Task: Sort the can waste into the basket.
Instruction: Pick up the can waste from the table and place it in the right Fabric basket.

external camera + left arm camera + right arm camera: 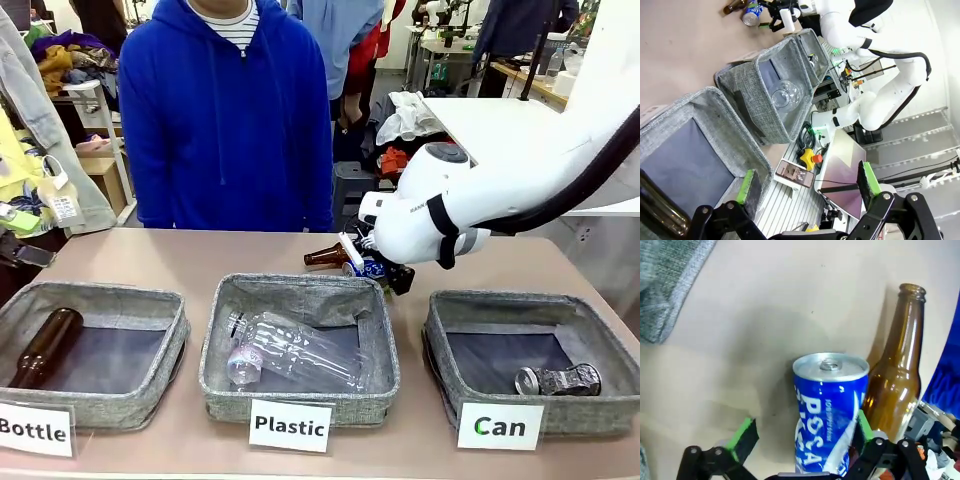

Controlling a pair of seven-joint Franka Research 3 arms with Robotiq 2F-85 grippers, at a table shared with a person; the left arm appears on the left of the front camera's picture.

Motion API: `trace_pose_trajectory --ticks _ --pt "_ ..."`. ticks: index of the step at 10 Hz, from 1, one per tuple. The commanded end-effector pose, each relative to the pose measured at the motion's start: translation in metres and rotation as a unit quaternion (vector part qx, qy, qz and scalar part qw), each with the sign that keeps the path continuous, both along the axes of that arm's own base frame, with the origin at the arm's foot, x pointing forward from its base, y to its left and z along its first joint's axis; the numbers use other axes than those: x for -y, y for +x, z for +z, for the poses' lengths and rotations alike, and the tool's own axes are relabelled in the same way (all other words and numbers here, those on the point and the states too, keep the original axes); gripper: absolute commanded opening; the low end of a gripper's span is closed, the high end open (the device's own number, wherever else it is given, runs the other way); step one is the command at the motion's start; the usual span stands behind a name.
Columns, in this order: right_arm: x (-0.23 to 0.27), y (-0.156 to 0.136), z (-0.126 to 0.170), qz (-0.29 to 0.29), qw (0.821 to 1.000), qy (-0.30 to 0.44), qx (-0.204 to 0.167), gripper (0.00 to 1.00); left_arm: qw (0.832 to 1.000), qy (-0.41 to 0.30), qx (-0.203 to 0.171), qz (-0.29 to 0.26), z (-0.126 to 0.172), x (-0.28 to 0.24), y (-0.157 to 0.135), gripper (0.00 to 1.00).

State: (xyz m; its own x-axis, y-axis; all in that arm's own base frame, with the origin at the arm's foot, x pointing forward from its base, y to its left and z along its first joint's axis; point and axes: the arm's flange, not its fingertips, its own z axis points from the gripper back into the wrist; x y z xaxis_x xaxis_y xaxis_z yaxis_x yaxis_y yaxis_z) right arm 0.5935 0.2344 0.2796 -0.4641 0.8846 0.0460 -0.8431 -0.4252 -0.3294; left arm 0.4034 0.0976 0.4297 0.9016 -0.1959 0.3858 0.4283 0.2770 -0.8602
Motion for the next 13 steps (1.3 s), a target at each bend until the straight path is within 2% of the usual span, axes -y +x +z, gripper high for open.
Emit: trace_pose_trajectory --ticks 1,2,3,4,5,7,8,9,10,13 --pt "-0.008 0.013 -0.009 -0.017 1.000 -0.002 0.005 1.00 1.000 -0.003 -0.002 -0.001 0.003 0.000 -0.002 1.00" --pt "-0.007 0.013 -0.009 -0.020 1.000 0.001 0.001 1.00 1.000 -0.003 -0.002 -0.001 0.003 0.000 -0.002 1.00" --pt "-0.007 0.012 -0.009 -0.023 1.000 0.003 -0.008 0.47 1.000 -0.003 -0.002 -0.001 0.003 0.000 -0.002 1.00" --pt "-0.008 0.011 -0.009 -0.026 1.000 0.002 -0.011 0.44 1.000 -0.003 -0.002 -0.001 0.003 0.000 -0.002 1.00" --pt "-0.009 0.010 -0.009 -0.027 1.000 0.004 -0.012 0.00 1.000 -0.003 -0.002 -0.001 0.003 0.000 -0.002 1.00" --pt "-0.006 0.011 -0.006 -0.031 0.999 0.005 -0.012 0.00 1.000 -0.003 -0.002 -0.001 0.003 0.000 -0.002 1.00" --pt "-0.002 0.005 0.003 -0.028 0.999 0.007 -0.012 0.17 1.000 -0.003 -0.002 -0.001 0.003 0.000 -0.002 1.00" --pt "0.007 -0.003 0.022 -0.022 1.000 0.001 -0.020 0.08 1.000 -0.003 -0.002 -0.001 0.003 0.000 -0.002 1.00" --pt "0.019 -0.014 0.054 -0.013 0.998 -0.012 -0.060 0.00 1.000 -0.003 -0.002 -0.001 0.003 0.000 -0.002 1.00" --pt "0.059 -0.048 0.152 -0.050 0.994 -0.023 -0.098 0.00 1.000 -0.003 -0.002 -0.001 0.003 0.000 -0.002 1.00"
